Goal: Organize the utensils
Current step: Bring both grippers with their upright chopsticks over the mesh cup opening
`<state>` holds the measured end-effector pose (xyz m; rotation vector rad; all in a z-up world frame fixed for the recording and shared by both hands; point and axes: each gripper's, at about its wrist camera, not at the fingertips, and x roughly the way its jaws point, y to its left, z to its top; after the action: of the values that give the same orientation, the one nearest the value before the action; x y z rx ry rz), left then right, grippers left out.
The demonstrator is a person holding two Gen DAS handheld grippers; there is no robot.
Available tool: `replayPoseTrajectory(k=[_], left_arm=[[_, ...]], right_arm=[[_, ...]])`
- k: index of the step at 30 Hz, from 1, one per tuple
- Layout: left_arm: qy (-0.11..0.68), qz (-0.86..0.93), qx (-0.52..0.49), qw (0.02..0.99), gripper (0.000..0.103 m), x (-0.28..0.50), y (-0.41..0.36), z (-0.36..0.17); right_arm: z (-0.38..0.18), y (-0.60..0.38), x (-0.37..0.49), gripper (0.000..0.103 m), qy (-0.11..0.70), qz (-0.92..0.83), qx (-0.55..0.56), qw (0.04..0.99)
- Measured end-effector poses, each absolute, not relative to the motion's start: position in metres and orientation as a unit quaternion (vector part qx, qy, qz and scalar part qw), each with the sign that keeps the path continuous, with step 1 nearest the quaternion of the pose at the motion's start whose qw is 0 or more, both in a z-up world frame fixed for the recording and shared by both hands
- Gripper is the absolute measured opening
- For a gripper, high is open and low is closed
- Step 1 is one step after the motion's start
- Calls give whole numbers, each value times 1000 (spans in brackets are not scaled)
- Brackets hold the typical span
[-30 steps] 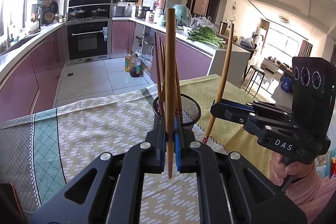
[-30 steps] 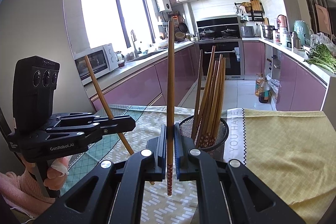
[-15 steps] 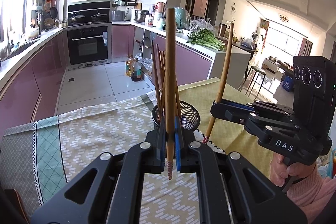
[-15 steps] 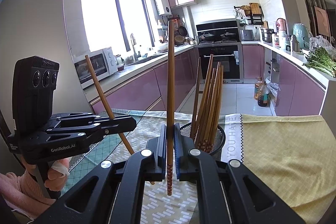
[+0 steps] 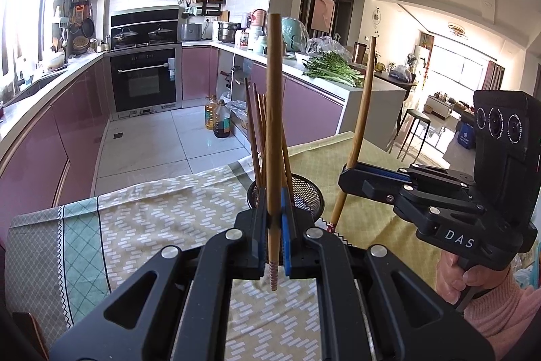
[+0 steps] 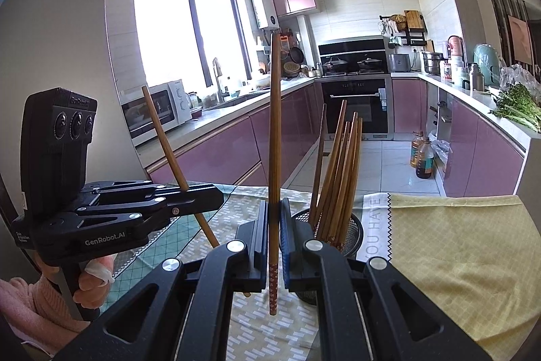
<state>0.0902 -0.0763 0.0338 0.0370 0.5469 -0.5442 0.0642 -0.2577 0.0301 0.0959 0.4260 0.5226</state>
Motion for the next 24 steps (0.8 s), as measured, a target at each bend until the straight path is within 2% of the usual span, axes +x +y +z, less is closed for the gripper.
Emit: replayPoseTrajectory(k=[24], left_arm=[[245,-265,24,932,7,99,-83,51]], right_arm=[[41,-258,66,6,191,253,45,947]])
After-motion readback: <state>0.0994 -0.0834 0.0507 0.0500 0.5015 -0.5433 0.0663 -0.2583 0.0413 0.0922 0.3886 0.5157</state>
